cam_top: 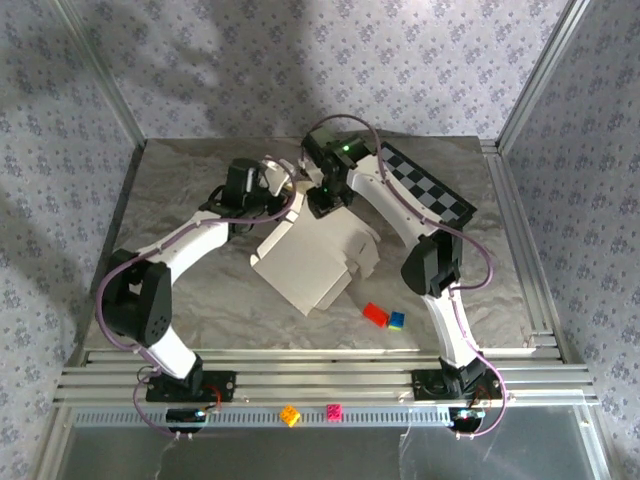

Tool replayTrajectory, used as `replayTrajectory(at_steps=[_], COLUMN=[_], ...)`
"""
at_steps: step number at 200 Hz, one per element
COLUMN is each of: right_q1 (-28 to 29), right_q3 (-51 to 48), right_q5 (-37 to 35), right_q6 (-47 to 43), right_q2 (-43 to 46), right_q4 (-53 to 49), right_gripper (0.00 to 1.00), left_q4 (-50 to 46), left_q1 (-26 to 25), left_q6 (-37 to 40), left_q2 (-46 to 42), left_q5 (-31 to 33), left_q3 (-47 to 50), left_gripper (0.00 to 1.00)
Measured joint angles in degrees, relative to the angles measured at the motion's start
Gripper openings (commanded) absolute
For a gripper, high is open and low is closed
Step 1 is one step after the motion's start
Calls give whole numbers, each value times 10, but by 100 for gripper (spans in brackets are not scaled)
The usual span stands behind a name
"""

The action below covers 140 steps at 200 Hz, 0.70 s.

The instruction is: Fold the paper box

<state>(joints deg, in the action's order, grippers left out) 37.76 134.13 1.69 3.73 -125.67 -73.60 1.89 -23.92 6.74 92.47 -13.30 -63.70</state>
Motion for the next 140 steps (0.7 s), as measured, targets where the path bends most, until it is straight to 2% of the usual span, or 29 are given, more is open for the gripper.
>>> replayTrajectory(at_steps=[16, 36, 65, 76, 106, 140], right_q1=[0, -4, -24, -32, -35, -17], right_q3=[-11, -80, -199, -233, -330, -372], right_q5=[26, 57, 77, 83, 102, 111], right_q6=[50, 142, 350, 438, 690, 899], right_q2=[33, 116, 237, 261, 275, 247], right_q4=[42, 117, 219, 248, 311, 324], right_gripper=[46, 47, 36, 36, 45, 53], left_q4=[15, 29, 42, 47, 70, 84], left_q1=[8, 15, 17, 17, 17, 15], left_q6=[-37, -88, -165, -191, -274, -338], left_q2=[-13, -32, -71, -89, -143, -170], left_q5=[29, 74, 137, 159, 219, 261], left_q3=[40, 92, 144, 159, 210, 248], left_gripper=[0, 0, 0, 0, 0, 0])
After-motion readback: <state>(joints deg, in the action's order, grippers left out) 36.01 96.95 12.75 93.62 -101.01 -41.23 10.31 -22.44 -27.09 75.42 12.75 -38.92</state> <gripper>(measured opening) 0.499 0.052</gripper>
